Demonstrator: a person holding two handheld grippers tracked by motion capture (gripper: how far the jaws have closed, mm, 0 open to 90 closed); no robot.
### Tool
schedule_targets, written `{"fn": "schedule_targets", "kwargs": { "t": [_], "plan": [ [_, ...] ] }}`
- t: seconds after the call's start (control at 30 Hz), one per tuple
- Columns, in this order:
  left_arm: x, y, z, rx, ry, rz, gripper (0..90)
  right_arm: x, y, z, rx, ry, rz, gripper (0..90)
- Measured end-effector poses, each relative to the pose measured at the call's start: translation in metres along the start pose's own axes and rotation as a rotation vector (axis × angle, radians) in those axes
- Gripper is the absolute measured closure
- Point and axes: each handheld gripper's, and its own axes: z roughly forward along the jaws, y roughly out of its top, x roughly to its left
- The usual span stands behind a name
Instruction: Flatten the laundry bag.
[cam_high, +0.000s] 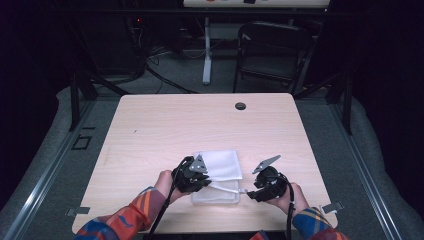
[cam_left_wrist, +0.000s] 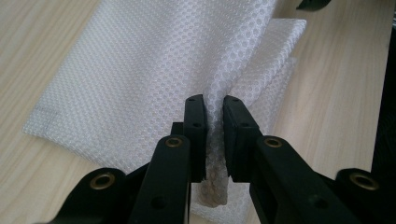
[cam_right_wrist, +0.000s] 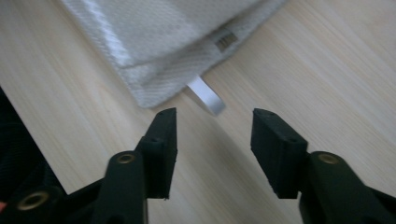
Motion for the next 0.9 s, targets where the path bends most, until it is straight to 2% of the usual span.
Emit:
{"fn": "schedule_targets", "kwargs": {
  "t": [0.07,0.1,0.17,0.2,0.23,0.27,0.33,0.57,0.73,0.8,0.9],
  "plan": [
    [0.001,0.000,-0.001,-0.006,0.000,-0.004,80.8,0.010,0.006,0.005,-0.013,0.015,-0.027,66.9],
    [0.002,0.001,-0.002,-0.008,0.004,-0.003,80.8,0.010,0.006,0.005,-0.013,0.015,-0.027,66.9],
    [0.002,0.001,-0.003,-0.016,0.007,-0.015,81.4,0.018,0.011,0.009,-0.038,0.028,-0.067,75.3],
    [0.003,0.001,-0.004,-0.015,0.011,-0.019,81.4,0.018,0.011,0.009,-0.038,0.028,-0.067,75.3],
    [0.003,0.002,-0.004,-0.015,0.013,-0.022,81.6,0.022,0.013,0.010,-0.054,0.034,-0.086,79.9],
    [0.003,0.002,-0.005,-0.018,0.016,-0.025,81.6,0.022,0.013,0.010,-0.054,0.034,-0.086,79.9],
    [0.004,0.003,-0.007,-0.025,0.025,-0.030,81.6,0.027,0.016,0.012,-0.088,0.035,-0.098,85.8],
    [0.006,0.006,-0.008,-0.039,0.021,-0.042,81.6,0.036,0.023,0.024,-0.091,0.025,-0.128,89.6],
    [0.009,0.005,-0.009,-0.041,0.018,-0.045,81.5,0.040,0.026,0.036,-0.067,0.010,-0.151,90.0],
    [0.010,0.005,-0.009,-0.036,0.010,-0.039,81.2,0.041,0.024,0.047,-0.059,-0.016,-0.180,90.0],
    [0.012,0.005,-0.010,-0.042,0.005,-0.046,81.1,0.040,0.024,0.051,-0.064,-0.008,-0.175,90.0]
  ]
}}
